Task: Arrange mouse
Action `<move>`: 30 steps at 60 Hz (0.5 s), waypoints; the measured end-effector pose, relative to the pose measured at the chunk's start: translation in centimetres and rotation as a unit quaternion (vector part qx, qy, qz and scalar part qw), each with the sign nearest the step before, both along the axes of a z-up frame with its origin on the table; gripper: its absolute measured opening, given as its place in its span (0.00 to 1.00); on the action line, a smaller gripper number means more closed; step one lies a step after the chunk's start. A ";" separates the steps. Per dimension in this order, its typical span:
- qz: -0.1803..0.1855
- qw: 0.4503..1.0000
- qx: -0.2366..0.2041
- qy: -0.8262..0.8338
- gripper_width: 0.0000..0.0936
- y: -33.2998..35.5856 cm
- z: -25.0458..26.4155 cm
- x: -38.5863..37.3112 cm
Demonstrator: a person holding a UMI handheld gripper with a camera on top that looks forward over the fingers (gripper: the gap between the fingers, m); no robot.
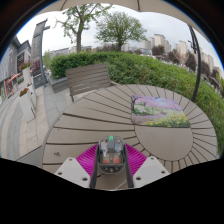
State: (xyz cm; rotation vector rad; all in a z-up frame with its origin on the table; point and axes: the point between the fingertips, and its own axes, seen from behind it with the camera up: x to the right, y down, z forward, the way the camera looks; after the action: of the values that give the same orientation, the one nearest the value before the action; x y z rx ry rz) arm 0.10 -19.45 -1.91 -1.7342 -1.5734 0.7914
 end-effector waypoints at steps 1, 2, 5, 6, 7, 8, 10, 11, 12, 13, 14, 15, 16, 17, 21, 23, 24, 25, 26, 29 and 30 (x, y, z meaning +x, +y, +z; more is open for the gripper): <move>0.005 1.000 -0.004 -0.005 0.44 -0.1 0.0 0.1; 0.011 1.000 -0.009 -0.009 0.43 -0.3 0.0 0.0; 0.022 0.999 -0.019 -0.018 0.41 -0.4 0.5 -0.2; 0.022 0.999 -0.019 -0.018 0.41 -0.4 1.0 -0.3; 0.021 0.999 -0.019 -0.016 0.41 0.0 1.5 -0.5; 0.021 1.000 -0.019 -0.011 0.41 0.4 2.2 -0.7; 0.022 1.000 -0.016 -0.001 0.41 1.2 3.9 -1.3; 0.024 1.000 -0.014 0.005 0.41 1.7 4.8 -1.7; 0.026 1.000 -0.013 0.011 0.41 2.1 5.8 -2.3; 0.028 0.999 -0.012 0.017 0.41 2.6 6.8 -2.8; 0.031 0.999 -0.012 0.025 0.40 3.1 7.8 -3.4; 0.031 0.999 -0.010 0.032 0.40 3.8 8.9 -3.9; 0.031 0.999 -0.009 0.039 0.40 4.5 9.9 -4.5; 0.030 0.999 -0.005 0.045 0.40 5.4 10.8 -5.1; 0.024 0.998 0.003 0.057 0.40 9.2 13.5 -8.1; 0.017 0.998 0.001 0.064 0.41 11.2 14.5 -9.4; 0.013 0.998 0.002 0.068 0.40 12.4 14.6 -10.5; 0.010 0.997 0.004 0.071 0.40 13.5 14.8 -11.3; 0.008 0.997 0.008 0.073 0.40 14.6 14.9 -12.1; 0.007 0.997 0.016 0.072 0.40 17.9 14.0 -14.0; 0.009 0.998 0.016 0.067 0.40 18.6 13.3 -14.9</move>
State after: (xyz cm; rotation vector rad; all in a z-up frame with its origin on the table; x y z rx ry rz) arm -14.77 -0.83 11.39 -1.6131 -1.5053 0.8681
